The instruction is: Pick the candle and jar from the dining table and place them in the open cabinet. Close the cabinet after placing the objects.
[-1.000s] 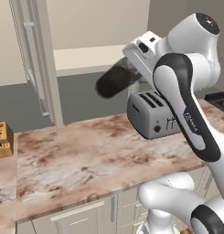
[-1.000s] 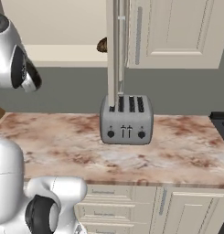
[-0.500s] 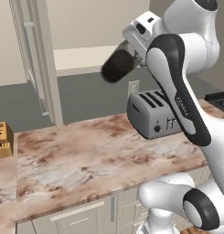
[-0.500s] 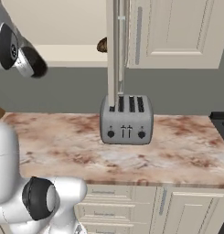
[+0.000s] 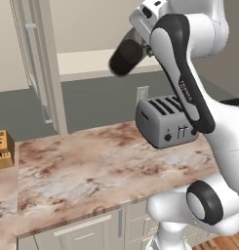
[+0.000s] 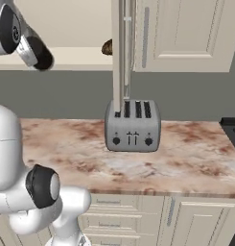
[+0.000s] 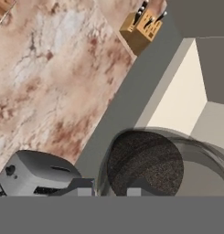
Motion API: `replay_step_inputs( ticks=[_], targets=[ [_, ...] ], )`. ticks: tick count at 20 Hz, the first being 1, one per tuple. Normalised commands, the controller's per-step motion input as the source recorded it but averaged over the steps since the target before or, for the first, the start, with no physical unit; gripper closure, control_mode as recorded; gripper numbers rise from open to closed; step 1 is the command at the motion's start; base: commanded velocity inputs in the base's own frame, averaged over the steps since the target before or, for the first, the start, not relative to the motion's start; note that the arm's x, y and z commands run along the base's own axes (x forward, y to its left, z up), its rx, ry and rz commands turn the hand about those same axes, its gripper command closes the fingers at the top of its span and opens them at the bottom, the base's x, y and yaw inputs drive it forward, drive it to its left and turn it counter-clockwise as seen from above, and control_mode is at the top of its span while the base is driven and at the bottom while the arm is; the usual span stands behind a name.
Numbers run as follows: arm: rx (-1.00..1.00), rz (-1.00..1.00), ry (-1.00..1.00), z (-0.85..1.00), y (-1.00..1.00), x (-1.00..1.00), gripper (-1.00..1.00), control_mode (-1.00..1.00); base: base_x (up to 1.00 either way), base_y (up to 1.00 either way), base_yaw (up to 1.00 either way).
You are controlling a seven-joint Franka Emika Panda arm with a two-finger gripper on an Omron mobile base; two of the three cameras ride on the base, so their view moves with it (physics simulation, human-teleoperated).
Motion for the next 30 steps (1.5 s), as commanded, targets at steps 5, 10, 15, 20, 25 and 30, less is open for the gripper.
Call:
replay_step_inputs(
  ticks=[5, 10, 15, 20, 25, 30],
  targets=[
    [0.0, -0.02, 0.0, 0.36, 0.0, 0.35, 1.0, -1.0, 0.0, 0.0, 0.0],
    [0.0, 0.0, 0.0, 0.03, 0.0, 0.17, 1.0, -1.0, 0.0, 0.0, 0.0],
    [0.0, 0.0, 0.0, 0.0, 0.0, 0.41, 1.0, -1.0, 0.0, 0.0, 0.0],
    [0.0, 0.0, 0.0, -0.03, 0.0, 0.28, 1.0, -1.0, 0.0, 0.0, 0.0],
    [0.0, 0.0, 0.0, 0.0, 0.0, 0.16, 1.0, -1.0, 0.0, 0.0, 0.0],
    [0.0, 0.0, 0.0, 0.0, 0.0, 0.29, 1.0, -1.0, 0.0, 0.0, 0.0]
  ],
)
